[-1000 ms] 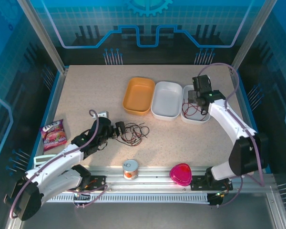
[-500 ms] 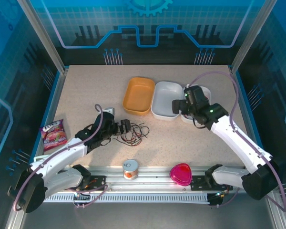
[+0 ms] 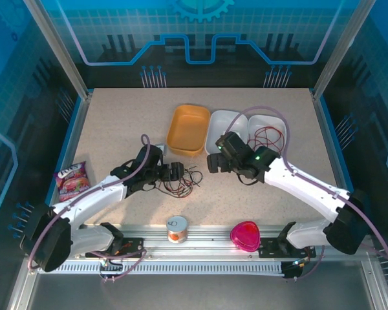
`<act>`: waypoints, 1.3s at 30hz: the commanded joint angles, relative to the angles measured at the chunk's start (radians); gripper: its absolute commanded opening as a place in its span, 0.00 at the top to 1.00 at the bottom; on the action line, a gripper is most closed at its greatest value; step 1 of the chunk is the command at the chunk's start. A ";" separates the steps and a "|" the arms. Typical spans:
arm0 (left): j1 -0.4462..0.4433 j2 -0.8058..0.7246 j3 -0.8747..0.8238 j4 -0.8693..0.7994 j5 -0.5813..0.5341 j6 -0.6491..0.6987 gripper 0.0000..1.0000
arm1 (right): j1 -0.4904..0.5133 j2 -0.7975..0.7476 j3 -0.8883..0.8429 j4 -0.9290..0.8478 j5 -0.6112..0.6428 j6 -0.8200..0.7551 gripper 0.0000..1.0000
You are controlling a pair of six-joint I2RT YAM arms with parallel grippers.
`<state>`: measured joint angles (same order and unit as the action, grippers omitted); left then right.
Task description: Untangle the cables
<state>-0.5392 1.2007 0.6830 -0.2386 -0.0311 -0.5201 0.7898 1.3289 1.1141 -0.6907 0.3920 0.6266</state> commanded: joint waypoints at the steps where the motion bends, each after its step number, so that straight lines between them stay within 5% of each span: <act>1: 0.000 0.063 0.045 -0.031 0.058 0.023 0.05 | 0.028 0.021 -0.001 -0.012 0.022 0.043 0.00; 11: -0.067 0.326 0.167 -0.136 -0.042 0.091 0.05 | 0.052 0.070 -0.006 0.037 0.008 0.068 0.00; 13: -0.067 0.348 0.162 -0.130 -0.060 0.087 0.15 | 0.052 0.081 -0.008 0.046 -0.007 0.072 0.00; 20: -0.062 0.320 0.116 -0.089 -0.115 0.047 0.76 | 0.064 0.145 -0.011 0.084 -0.061 0.084 0.00; 25: -0.015 0.245 0.041 -0.017 -0.073 0.012 1.00 | 0.068 0.195 0.014 0.098 -0.087 0.083 0.00; 30: 0.073 0.130 -0.012 0.027 0.029 -0.001 1.00 | 0.069 0.233 0.021 0.126 -0.108 0.093 0.01; 39: 0.243 0.001 -0.162 0.208 0.215 -0.178 1.00 | 0.076 0.290 0.015 0.235 -0.209 0.123 0.17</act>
<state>-0.3283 1.2266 0.5659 -0.1184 0.0818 -0.6033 0.8474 1.5955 1.1145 -0.5072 0.2276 0.7277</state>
